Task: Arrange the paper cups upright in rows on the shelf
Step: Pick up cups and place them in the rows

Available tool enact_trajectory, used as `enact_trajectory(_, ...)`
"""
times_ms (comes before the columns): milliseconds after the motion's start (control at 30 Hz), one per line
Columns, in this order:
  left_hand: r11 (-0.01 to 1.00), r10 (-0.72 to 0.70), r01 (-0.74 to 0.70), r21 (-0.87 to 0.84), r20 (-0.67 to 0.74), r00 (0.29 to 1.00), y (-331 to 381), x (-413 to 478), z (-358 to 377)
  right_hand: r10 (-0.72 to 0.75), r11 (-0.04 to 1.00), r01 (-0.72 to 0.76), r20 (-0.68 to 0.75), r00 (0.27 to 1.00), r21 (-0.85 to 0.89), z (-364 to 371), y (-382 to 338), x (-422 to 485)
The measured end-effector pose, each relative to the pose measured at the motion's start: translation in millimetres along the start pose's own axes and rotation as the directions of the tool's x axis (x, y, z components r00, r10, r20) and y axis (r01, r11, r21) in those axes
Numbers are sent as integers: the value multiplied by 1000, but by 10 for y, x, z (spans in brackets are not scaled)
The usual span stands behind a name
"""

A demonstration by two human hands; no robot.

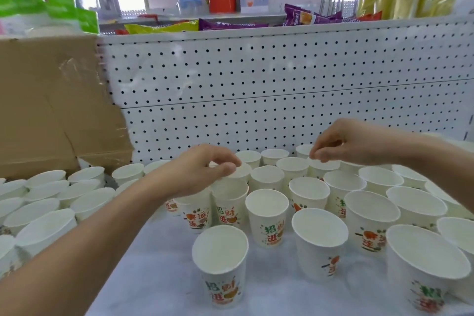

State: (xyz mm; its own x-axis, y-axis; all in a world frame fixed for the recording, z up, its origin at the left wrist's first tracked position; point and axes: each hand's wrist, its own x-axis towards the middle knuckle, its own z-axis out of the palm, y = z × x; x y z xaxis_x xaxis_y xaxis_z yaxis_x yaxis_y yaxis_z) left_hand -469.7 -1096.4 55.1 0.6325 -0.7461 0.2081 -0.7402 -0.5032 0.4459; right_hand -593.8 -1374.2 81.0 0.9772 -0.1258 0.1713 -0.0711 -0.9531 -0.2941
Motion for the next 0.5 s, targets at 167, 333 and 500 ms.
enact_trajectory(167, 999, -40, 39, -32, -12, 999, -48, 209, 131, -69, 997, 67, -60, 996, -31, -86, 134, 466)
enact_trajectory(333, 998, 29, -33, 50, 70, 997, 211, 473, 404, -162, 981, 162, 7, 987, -104, -10, 186, 881)
enact_trajectory(500, 971, 26, -67, 229, 177, 984, 279, 568, 510, -181, 936, 222, 168, 969, -271, 252, 143, 1268)
